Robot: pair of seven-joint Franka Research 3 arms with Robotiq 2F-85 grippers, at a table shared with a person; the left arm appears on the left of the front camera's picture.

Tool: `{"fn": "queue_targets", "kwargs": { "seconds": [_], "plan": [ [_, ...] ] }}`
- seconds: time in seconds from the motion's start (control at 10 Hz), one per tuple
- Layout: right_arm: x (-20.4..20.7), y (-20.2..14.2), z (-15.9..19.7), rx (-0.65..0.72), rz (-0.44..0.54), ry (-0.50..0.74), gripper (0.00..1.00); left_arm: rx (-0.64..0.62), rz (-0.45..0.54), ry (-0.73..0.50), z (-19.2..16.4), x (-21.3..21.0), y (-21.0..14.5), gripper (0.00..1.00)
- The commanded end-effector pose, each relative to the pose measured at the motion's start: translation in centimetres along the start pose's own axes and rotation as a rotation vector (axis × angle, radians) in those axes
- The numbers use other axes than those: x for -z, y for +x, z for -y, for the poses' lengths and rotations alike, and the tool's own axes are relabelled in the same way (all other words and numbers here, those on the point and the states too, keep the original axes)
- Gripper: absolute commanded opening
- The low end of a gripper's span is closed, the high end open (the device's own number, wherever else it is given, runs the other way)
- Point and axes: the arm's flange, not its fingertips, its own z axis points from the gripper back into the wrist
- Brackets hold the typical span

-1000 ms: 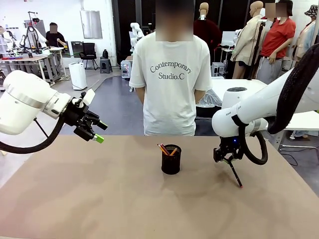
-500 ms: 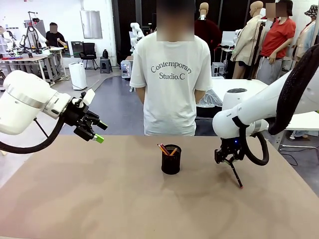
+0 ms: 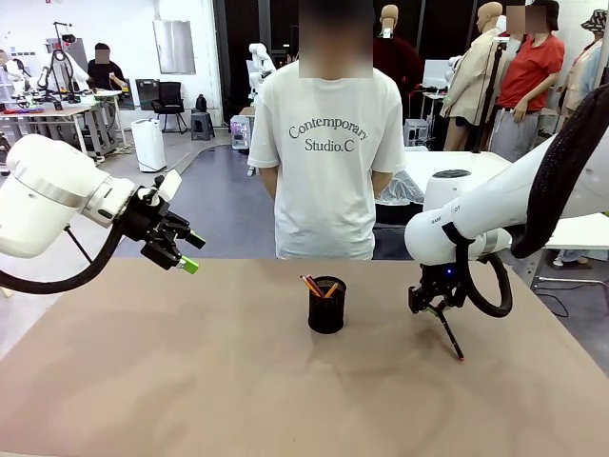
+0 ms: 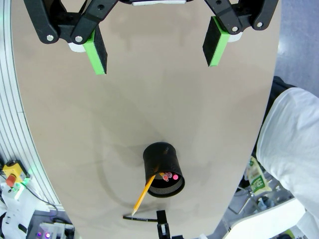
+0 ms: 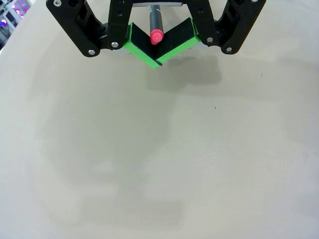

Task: Place the pens into the pen holder.
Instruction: Pick up a writing instrument from the table and place it into the Pen holder.

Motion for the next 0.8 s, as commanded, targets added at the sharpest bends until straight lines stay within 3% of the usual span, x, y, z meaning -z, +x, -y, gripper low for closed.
{"fn": "queue_targets", "kwargs": {
  "seconds": [0.0, 0.1, 0.7],
  "plan": [
    [-0.25, -0.08, 0.07, -0.002, 0.002, 0.02, 0.1, -0.008, 0.006, -0.004, 0.11, -0.32, 0.14, 1.0],
    [-0.31, -0.05, 0.05, 0.001, 0.004, 0.023, 0.29, -0.008, 0.006, -0.004, 0.11, -0.32, 0.14, 1.0],
    [-0.31, -0.73, -0.62, 0.018, -0.038, 0.011, 0.29, -0.008, 0.006, -0.004, 0.11, -0.32, 0.14, 1.0]
  ]
}}
